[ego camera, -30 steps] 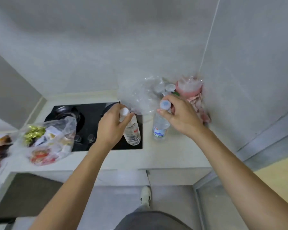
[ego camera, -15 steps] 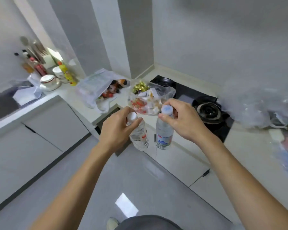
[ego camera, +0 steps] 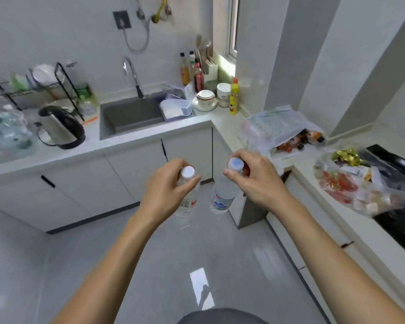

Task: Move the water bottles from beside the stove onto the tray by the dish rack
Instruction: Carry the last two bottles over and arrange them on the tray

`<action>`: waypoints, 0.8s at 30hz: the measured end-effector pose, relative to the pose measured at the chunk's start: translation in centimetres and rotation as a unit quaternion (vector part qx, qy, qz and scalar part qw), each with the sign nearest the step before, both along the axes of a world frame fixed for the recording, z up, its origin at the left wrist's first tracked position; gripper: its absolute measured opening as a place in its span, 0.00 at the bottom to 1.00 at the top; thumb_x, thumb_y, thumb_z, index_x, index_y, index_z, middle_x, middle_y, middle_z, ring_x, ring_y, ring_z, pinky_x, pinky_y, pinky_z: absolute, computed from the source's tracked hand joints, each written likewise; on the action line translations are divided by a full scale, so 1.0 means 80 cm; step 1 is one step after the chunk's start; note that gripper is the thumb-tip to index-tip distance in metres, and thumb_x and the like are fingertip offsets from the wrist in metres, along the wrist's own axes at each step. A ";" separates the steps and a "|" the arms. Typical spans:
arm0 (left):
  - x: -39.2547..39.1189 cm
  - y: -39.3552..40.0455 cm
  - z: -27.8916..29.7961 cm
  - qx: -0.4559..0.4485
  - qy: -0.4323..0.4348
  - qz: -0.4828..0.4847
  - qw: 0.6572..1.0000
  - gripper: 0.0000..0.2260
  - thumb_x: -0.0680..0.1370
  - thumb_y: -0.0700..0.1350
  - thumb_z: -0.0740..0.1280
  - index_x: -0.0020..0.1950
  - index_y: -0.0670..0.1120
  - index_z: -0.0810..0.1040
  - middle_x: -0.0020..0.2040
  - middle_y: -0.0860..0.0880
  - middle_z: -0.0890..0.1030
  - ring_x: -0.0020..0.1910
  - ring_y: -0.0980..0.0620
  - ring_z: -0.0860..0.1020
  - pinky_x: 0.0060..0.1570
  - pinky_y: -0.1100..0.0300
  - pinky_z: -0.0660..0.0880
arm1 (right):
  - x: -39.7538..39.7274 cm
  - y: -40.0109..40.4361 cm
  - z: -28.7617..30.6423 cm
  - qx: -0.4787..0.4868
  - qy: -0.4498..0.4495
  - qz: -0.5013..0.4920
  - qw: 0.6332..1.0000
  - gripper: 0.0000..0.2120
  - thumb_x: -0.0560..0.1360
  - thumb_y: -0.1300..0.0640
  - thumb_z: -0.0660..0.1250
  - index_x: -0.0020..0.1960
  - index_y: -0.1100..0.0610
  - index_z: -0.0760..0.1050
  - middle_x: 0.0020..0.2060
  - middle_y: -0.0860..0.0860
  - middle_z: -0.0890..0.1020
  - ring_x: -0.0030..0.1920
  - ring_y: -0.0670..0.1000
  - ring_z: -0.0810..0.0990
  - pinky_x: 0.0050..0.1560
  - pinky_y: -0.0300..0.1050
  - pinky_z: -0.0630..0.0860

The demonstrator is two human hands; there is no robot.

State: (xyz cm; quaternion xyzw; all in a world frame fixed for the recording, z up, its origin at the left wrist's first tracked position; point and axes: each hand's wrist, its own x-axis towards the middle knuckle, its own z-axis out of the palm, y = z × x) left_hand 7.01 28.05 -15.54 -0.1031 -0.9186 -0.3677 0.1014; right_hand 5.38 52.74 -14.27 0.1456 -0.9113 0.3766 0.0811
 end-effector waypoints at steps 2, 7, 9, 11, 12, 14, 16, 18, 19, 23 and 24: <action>-0.011 -0.051 0.003 -0.003 -0.001 0.043 0.999 0.09 0.80 0.57 0.71 0.49 0.55 0.76 0.45 0.57 0.79 0.43 0.56 0.76 0.40 0.51 0.76 | -0.037 -0.053 0.003 0.000 0.003 0.039 0.999 0.09 0.78 0.44 0.71 0.50 0.47 0.75 0.41 0.41 0.77 0.41 0.43 0.76 0.40 0.43 0.71; -0.039 -0.169 0.013 -0.017 0.004 0.161 0.987 0.08 0.80 0.57 0.70 0.48 0.55 0.75 0.43 0.58 0.79 0.42 0.56 0.76 0.38 0.52 0.74 | -0.131 -0.186 -0.002 0.021 0.014 0.140 0.990 0.11 0.77 0.41 0.70 0.50 0.47 0.74 0.41 0.41 0.77 0.41 0.43 0.76 0.40 0.44 0.72; -0.053 -0.207 0.018 -0.055 0.002 0.202 0.978 0.09 0.81 0.58 0.69 0.47 0.54 0.74 0.42 0.57 0.78 0.41 0.57 0.76 0.36 0.55 0.69 | -0.169 -0.237 -0.009 0.023 0.010 0.182 0.983 0.11 0.78 0.42 0.71 0.49 0.47 0.74 0.42 0.41 0.78 0.42 0.43 0.76 0.40 0.42 0.70; -0.069 -0.241 0.022 -0.083 -0.006 0.249 0.965 0.10 0.80 0.59 0.69 0.47 0.54 0.74 0.41 0.57 0.78 0.41 0.57 0.75 0.34 0.57 0.66 | -0.207 -0.286 -0.013 0.013 0.002 0.231 0.973 0.10 0.78 0.43 0.71 0.49 0.47 0.74 0.42 0.42 0.78 0.43 0.42 0.76 0.40 0.41 0.69; -0.077 -0.256 0.023 -0.088 -0.011 0.271 0.958 0.11 0.80 0.59 0.69 0.47 0.54 0.74 0.40 0.57 0.78 0.41 0.57 0.75 0.34 0.58 0.66 | -0.226 -0.310 -0.015 0.011 0.004 0.256 0.967 0.10 0.78 0.43 0.71 0.48 0.47 0.73 0.42 0.42 0.78 0.43 0.43 0.76 0.41 0.42 0.70; -0.091 -0.289 0.024 -0.093 -0.018 0.315 0.944 0.11 0.80 0.60 0.69 0.47 0.54 0.74 0.41 0.56 0.78 0.40 0.56 0.75 0.35 0.57 0.68 | -0.260 -0.358 -0.014 0.012 0.009 0.302 0.953 0.10 0.77 0.42 0.70 0.48 0.46 0.73 0.41 0.41 0.78 0.43 0.44 0.76 0.43 0.46 0.74; -0.099 -0.321 0.025 -0.079 -0.020 0.363 0.928 0.11 0.79 0.59 0.70 0.47 0.54 0.73 0.41 0.57 0.78 0.40 0.55 0.76 0.37 0.55 0.71 | -0.289 -0.404 -0.010 0.005 0.008 0.339 0.941 0.10 0.76 0.41 0.69 0.48 0.46 0.72 0.42 0.41 0.78 0.44 0.45 0.76 0.45 0.49 0.76; -0.106 -0.351 0.027 -0.058 -0.022 0.414 0.908 0.10 0.79 0.59 0.71 0.47 0.55 0.74 0.41 0.57 0.79 0.40 0.55 0.76 0.39 0.53 0.73 | -0.315 -0.450 -0.005 0.000 0.014 0.373 0.928 0.10 0.76 0.42 0.70 0.49 0.46 0.72 0.42 0.41 0.78 0.43 0.45 0.75 0.45 0.49 0.75; -0.109 -0.365 0.027 -0.049 -0.022 0.435 0.899 0.10 0.79 0.58 0.71 0.47 0.55 0.74 0.41 0.57 0.79 0.40 0.55 0.76 0.40 0.53 0.73 | -0.325 -0.473 -0.002 -0.002 0.018 0.389 0.921 0.10 0.77 0.43 0.70 0.49 0.46 0.73 0.42 0.42 0.77 0.43 0.45 0.75 0.44 0.47 0.73; -0.115 -0.420 0.025 -0.016 -0.011 0.487 0.873 0.09 0.79 0.56 0.72 0.47 0.54 0.74 0.42 0.56 0.80 0.39 0.54 0.76 0.38 0.53 0.73 | -0.355 -0.560 0.003 -0.016 0.012 0.443 0.896 0.09 0.76 0.45 0.72 0.48 0.47 0.74 0.38 0.42 0.76 0.39 0.44 0.74 0.39 0.44 0.67; -0.118 -0.436 0.023 -0.011 -0.008 0.497 0.868 0.09 0.79 0.56 0.71 0.47 0.54 0.75 0.41 0.57 0.80 0.39 0.54 0.76 0.37 0.54 0.72 | -0.361 -0.583 0.003 -0.022 0.006 0.452 0.892 0.09 0.76 0.45 0.72 0.48 0.48 0.75 0.37 0.41 0.76 0.38 0.44 0.73 0.38 0.43 0.67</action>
